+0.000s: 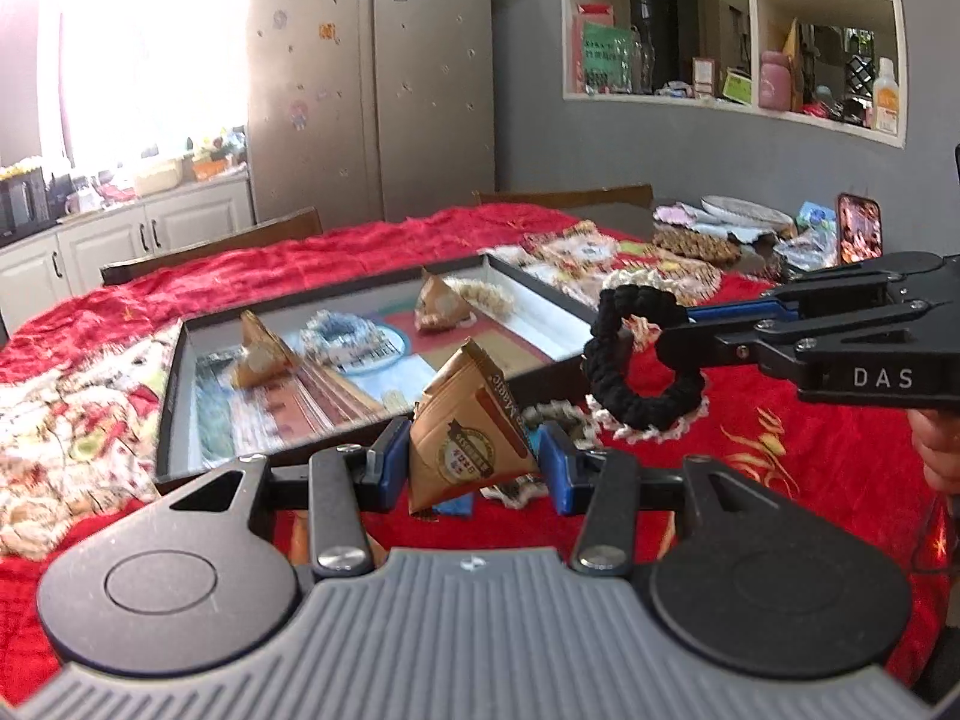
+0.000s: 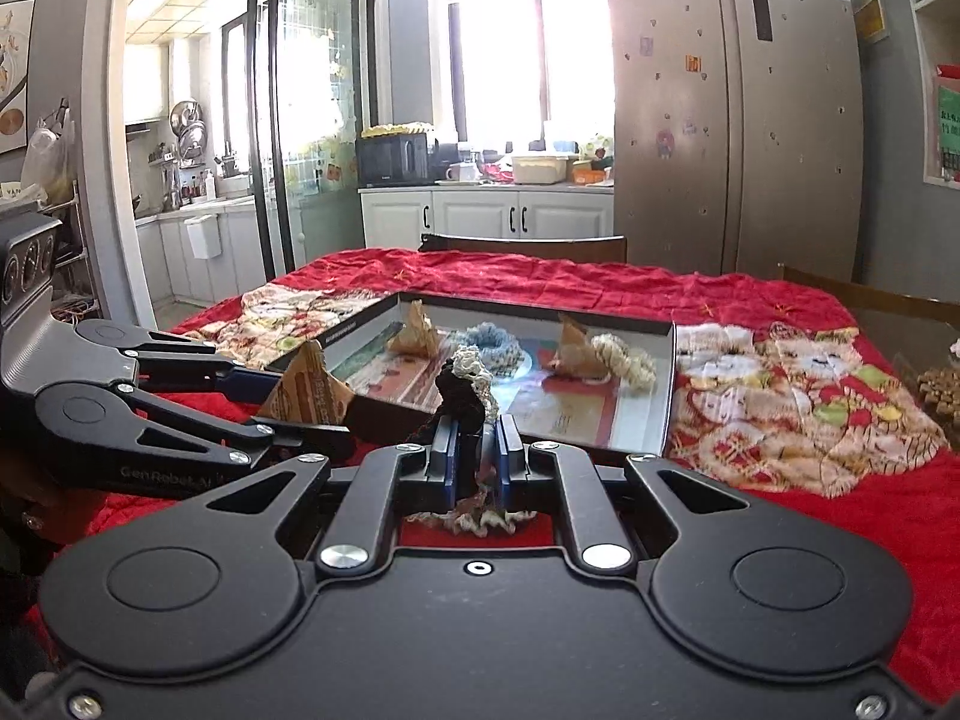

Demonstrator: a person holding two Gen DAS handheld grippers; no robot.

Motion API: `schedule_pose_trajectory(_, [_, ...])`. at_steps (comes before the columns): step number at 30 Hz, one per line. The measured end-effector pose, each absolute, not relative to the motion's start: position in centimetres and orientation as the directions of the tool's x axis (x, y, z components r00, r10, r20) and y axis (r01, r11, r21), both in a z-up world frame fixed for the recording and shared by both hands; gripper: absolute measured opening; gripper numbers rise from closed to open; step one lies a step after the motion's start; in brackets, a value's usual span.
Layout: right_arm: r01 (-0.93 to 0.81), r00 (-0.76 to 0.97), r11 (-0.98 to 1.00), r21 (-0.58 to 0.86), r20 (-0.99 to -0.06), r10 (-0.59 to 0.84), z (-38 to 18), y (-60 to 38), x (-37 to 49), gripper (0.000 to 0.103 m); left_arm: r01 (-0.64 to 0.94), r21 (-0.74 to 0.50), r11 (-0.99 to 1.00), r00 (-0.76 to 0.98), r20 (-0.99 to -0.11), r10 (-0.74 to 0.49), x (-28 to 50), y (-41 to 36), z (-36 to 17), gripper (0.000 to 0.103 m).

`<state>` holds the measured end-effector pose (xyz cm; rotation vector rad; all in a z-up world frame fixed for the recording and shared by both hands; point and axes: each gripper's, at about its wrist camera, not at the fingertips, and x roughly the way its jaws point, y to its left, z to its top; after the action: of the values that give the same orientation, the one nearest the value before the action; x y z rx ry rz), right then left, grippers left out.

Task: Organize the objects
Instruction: 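Lift the packet and black scrunchie with both tools and carry them over the tray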

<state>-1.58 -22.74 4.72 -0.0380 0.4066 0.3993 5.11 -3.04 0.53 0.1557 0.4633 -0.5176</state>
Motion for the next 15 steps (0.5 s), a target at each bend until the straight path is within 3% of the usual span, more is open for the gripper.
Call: schedule_pose_trajectory(15, [-0.372,0.878,0.928,-0.028,-0.335,0.342,8.0,-21.0,2.4,0.012,0.433,0.046,0.9,0.835,-0.398,-0.381,9.1,-2.0,3.6,0.049])
